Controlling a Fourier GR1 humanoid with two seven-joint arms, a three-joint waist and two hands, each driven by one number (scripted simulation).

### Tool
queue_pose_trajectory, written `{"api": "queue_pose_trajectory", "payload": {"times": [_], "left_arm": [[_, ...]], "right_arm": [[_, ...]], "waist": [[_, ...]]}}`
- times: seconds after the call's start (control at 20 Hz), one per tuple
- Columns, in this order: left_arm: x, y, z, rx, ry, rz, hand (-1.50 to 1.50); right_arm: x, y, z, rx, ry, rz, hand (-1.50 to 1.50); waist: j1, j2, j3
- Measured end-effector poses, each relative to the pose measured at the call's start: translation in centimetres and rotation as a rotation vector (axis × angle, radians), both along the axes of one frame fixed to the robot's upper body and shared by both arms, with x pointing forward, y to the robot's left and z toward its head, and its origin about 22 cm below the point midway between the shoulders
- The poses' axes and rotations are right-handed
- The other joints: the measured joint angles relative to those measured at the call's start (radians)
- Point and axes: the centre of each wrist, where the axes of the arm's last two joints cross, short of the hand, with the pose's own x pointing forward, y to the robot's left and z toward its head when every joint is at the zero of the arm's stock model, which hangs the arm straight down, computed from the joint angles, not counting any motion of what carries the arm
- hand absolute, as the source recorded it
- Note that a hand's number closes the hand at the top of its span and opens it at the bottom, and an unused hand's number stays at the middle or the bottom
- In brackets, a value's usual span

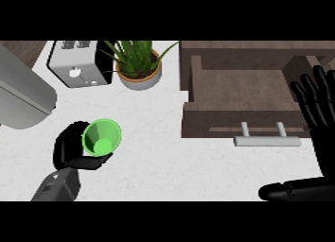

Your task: Pick up the cup, place it into the drawer and close the drawer

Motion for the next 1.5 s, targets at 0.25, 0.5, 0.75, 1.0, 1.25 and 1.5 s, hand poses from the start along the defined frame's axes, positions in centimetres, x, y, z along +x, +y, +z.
{"api": "queue_pose_trajectory", "payload": {"times": [0.25,0.5,0.75,1.0,1.25,1.5], "left_arm": [[2.0,-1.3,3.1,0.001,-0.095,-0.066,1.5],[3.5,-3.8,7.3,0.01,-0.156,-0.163,1.5],[4.7,-7.0,12.7,-0.006,-0.191,-0.212,1.5],[5.7,-9.3,18.0,-0.009,-0.212,-0.233,1.5],[6.8,-11.5,22.8,0.01,-0.22,-0.245,1.5],[7.8,-14.2,26.1,0.051,-0.23,-0.249,1.5]], "right_arm": [[-0.1,-0.1,0.1,-0.002,0.008,-0.012,-1.5],[-0.1,-0.3,0.4,-0.006,0.012,-0.009,-1.5],[0.1,-0.7,0.6,-0.003,0.014,-0.008,-1.5],[0.6,-0.6,0.2,0.001,0.003,-0.009,-1.5],[0.1,-0.5,0.3,-0.006,-0.002,-0.016,-1.5],[-0.7,-0.4,0.1,-0.008,0.0,-0.015,-1.5]], "waist": [[0.005,-0.004,0.001],[0.007,-0.004,0.001],[0.004,-0.004,0.001],[0.0,-0.001,0.001],[-0.005,0.0,0.001],[-0.009,0.0,0.001]]}}
